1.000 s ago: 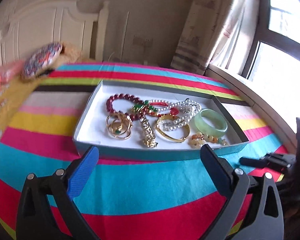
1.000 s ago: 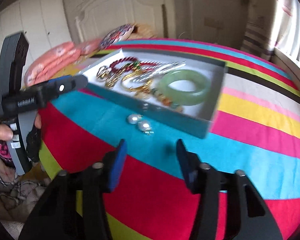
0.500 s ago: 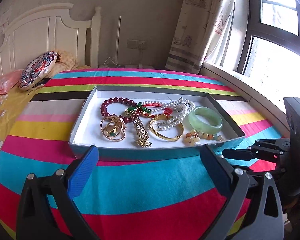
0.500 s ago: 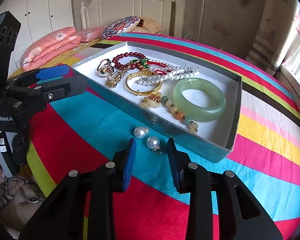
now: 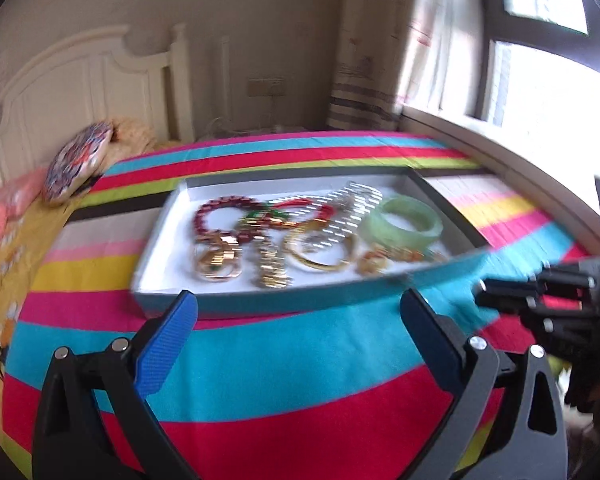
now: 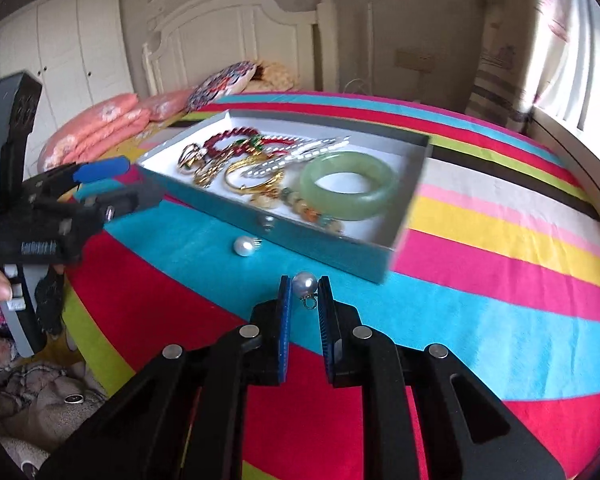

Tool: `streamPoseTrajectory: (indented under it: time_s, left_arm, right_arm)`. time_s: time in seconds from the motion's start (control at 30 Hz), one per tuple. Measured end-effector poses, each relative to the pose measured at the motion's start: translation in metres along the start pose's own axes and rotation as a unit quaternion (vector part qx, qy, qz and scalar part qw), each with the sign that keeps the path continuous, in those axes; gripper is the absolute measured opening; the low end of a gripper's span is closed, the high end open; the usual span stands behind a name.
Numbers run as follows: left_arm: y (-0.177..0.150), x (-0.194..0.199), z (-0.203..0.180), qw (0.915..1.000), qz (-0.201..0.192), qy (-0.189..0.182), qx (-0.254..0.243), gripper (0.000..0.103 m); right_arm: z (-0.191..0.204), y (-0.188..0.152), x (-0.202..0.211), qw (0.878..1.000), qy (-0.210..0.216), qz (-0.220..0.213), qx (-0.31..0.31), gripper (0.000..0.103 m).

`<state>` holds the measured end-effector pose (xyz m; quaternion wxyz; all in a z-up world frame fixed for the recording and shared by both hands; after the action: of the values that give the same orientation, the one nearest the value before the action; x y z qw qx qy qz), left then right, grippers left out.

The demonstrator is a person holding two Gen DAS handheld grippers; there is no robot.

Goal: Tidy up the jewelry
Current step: 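Grasp a pearl earring from the bedspread with the right tool, then carry the pearl earring over the tray with the right tool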

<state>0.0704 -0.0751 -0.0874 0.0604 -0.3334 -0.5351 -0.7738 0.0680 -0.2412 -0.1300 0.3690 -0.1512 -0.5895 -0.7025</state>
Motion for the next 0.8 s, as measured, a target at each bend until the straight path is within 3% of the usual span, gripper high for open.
streamPoseTrajectory:
  time_s: [0.13,0.23,0.4,0.6,0.8]
  left_arm:
    - [0.005,-0.008,-0.043,0.9979,0.022,-0.039,-0.047,0.098]
    - [0.005,-0.022,-0.068,0.9941,0.042,-0.042,-0.090,0.083]
    - [0.002,-0.044,-0.078,0.9917,0.076,-0.058,-0.085,0.057]
    - [0.005,-0.051,-0.072,0.9926,0.087,-0.063,-0.057,0.039]
    - [0.011,-0.052,-0.085,0.9910,0.082,-0.069,-0.079,0.020]
  right_arm:
    - [-0.009,-0.002,0.008,1.000,0.006,-0.010,-0.017,0.015]
    - [-0.011,-0.004,0.010,1.000,0.012,-0.013,-0.021,0.016]
    - [-0.014,-0.008,0.013,0.999,0.022,-0.015,-0.029,0.016]
    - [-0.019,-0.014,0.011,0.999,0.034,-0.012,-0.041,0.016]
    - [-0.019,-0.018,0.011,0.998,0.036,-0.011,-0.041,0.016]
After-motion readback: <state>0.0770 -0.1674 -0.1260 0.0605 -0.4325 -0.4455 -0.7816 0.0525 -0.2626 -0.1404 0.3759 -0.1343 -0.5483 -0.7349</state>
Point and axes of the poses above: each gripper's, at about its wrist camera, not at the fingertips, and x roughly against the way its jaws point, z to its left, y to its top, the point moved 7 cm from there along -x, roughly the way its jaws point, and after that the axes turned 15 degrees about -x, right-handed, at the moved point
